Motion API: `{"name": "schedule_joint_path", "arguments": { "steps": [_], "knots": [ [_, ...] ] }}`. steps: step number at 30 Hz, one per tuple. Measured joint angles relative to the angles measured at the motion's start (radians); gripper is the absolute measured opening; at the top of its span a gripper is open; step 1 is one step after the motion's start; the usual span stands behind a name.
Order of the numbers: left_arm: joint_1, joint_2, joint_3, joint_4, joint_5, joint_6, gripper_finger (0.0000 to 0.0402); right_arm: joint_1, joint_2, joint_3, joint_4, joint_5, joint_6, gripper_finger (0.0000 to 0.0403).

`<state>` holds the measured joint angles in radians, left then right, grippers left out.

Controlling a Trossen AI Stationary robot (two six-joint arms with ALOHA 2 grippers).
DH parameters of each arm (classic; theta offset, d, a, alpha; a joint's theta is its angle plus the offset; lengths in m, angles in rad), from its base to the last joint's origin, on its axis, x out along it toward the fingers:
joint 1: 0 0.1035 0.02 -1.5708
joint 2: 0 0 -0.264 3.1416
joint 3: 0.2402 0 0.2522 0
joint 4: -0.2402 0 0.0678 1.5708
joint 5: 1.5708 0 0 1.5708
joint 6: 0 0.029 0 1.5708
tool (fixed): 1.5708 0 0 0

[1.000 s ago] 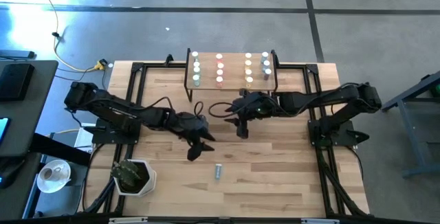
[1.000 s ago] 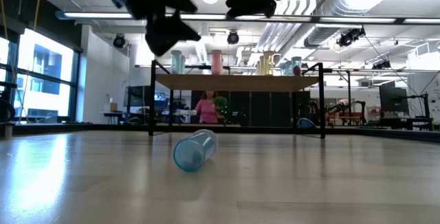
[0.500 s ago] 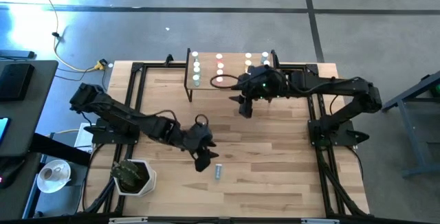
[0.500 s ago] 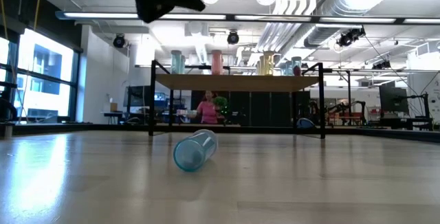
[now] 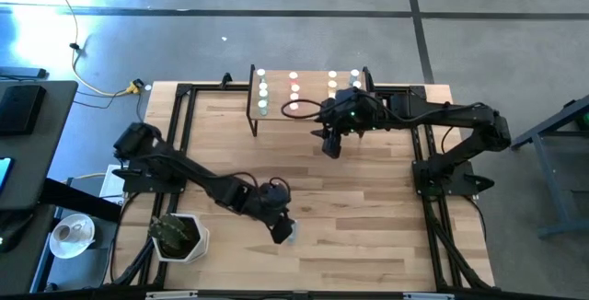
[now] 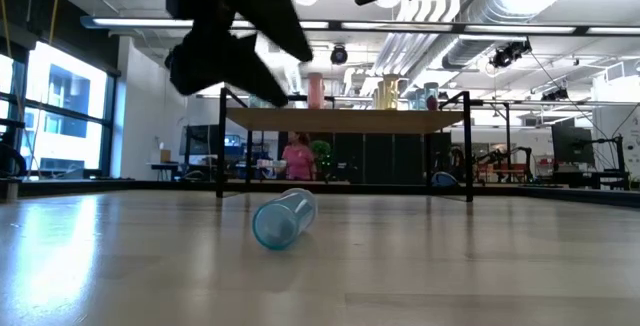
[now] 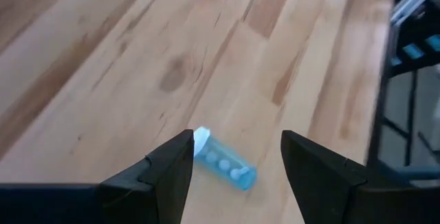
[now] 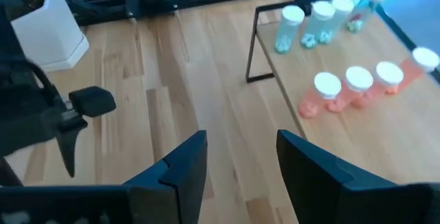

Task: Pick and place medicine bottles onto shelf by color
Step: Align the blue pill bottle with the blue pill bottle

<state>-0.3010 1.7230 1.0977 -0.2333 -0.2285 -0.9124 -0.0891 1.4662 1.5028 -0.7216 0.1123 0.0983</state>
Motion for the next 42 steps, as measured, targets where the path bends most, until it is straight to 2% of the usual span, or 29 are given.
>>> {"name": "schedule_joint_path", "arguments": {
  "steps": [10, 19, 25, 42],
  "knots": [
    [-0.028, 0.105, 0.0, 0.016, -0.004, -0.07, 0.0206, 0.0, 0.0, 0.0, -0.004, 0.0, 0.018, 0.0167],
    [-0.056, 0.14, 0.0, 0.059, -0.009, -0.107, 0.0206, 0.0, 0.0, 0.0, 0.0, 0.0, 0.017, 0.0167],
    [-0.062, 0.139, 0.0, 0.076, -0.052, -0.11, 0.0206, 0.0, 0.0, 0.0, 0.0, 0.0, 0.018, 0.0167],
    [-0.062, 0.239, 0.001, 0.111, -0.022, -0.127, 0.0207, 0.0, 0.001, 0.0, 0.001, 0.001, 0.018, 0.0167]
  ]
}}
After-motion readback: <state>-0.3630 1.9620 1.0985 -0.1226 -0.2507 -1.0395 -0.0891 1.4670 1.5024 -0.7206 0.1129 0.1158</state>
